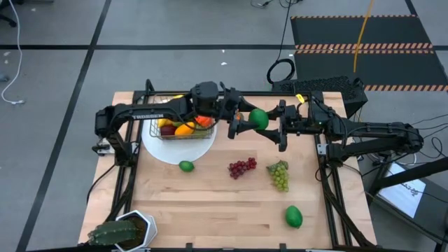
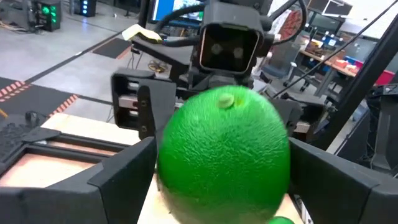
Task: Build produce basket
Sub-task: Put the top lime into the wired basket
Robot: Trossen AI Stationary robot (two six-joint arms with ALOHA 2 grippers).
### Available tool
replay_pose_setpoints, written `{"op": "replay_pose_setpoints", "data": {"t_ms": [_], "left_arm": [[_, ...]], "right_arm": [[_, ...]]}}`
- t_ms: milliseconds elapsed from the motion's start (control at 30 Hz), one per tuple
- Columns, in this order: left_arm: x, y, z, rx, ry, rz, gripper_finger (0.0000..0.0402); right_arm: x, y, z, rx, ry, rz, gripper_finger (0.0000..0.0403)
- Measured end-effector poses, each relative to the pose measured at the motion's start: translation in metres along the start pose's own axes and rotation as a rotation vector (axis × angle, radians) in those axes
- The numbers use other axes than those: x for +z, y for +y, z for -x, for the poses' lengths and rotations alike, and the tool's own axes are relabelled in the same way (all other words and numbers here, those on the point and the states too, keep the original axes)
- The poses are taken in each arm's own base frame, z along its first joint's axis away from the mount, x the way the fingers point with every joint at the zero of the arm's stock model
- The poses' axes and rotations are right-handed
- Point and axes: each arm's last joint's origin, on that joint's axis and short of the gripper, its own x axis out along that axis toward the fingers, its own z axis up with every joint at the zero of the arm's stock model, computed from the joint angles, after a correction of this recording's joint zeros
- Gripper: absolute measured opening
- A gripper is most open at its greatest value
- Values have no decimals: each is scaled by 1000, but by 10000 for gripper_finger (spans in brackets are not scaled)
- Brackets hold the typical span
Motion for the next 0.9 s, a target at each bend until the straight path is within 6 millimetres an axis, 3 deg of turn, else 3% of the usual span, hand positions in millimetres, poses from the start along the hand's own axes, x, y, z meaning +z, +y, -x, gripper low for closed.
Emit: {"op": "replay_pose_setpoints", "data": {"t_ms": [333,700,900], "left_arm": [[2,1,-3,-9,-47,-15,345],[5,-1,-3,-17,-85,-23,249],[5,-1,-3,-24,-80,-1,273]], "right_arm": [[0,0,0,-1,-4,0,281],[0,-1,0,-3,-3,-51,288],[0,-1,0,-2,-3,-54,308]]}}
